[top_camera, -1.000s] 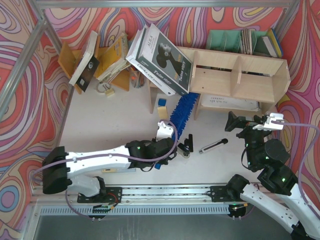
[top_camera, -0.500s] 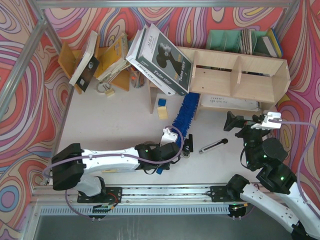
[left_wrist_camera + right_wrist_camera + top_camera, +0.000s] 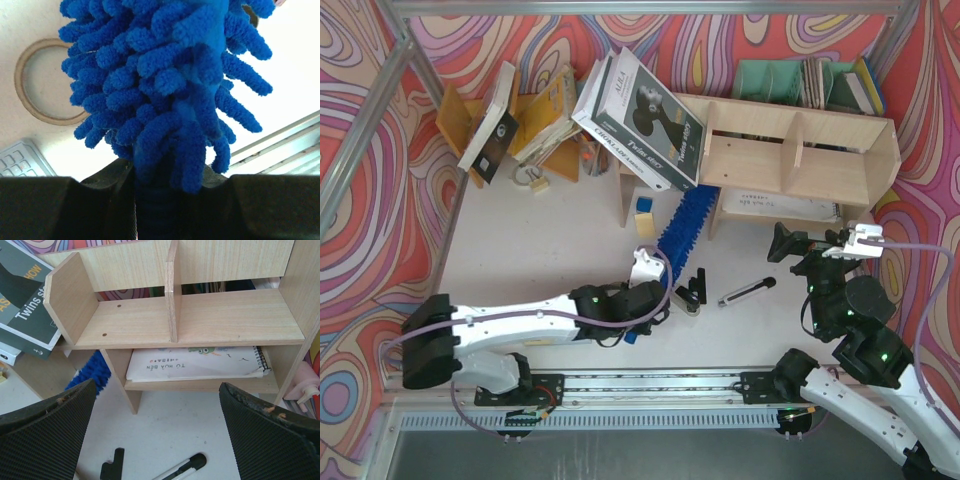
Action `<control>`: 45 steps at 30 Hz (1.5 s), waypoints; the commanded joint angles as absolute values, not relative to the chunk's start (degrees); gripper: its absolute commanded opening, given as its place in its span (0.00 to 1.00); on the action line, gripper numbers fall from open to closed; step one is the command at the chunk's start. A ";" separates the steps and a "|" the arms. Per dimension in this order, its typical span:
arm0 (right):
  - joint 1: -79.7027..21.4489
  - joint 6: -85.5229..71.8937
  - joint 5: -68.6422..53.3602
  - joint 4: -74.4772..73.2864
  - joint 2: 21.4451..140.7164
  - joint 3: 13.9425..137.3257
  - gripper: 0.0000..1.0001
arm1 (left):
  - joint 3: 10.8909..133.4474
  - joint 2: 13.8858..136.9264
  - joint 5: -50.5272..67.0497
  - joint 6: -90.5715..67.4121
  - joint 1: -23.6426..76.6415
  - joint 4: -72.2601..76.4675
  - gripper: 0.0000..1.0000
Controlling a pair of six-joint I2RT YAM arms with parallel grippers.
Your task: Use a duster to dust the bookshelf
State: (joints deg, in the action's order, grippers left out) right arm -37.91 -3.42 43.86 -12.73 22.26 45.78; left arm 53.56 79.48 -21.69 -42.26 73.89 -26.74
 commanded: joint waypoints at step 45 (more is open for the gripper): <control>-38.14 -3.38 44.08 -12.30 21.60 45.71 0.99 | 56.65 82.91 -22.46 -40.70 74.22 -27.48 0.00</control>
State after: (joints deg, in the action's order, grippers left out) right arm -37.91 -3.44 43.86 -12.73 21.82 45.78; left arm 54.92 78.24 -24.97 -40.49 74.11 -29.10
